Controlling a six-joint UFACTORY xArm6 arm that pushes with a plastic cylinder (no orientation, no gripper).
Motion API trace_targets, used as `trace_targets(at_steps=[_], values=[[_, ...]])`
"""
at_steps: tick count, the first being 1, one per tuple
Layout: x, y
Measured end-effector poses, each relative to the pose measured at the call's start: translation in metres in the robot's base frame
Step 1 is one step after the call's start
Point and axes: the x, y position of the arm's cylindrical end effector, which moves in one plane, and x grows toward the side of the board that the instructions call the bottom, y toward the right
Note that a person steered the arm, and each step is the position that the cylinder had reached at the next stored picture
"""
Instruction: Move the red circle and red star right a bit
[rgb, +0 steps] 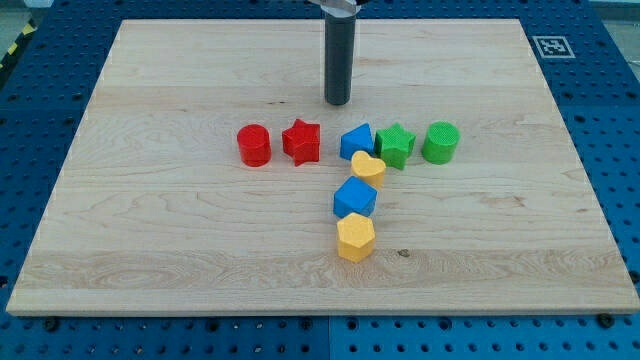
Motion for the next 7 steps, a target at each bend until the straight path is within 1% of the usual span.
trace_targets(at_steps=[2, 3, 4, 5, 6, 7], values=[[0.026, 0.000], [0.022, -0.004], [0.000, -0.051], [-0.003, -0.120], [0.016, -0.188], [0.057, -0.214]])
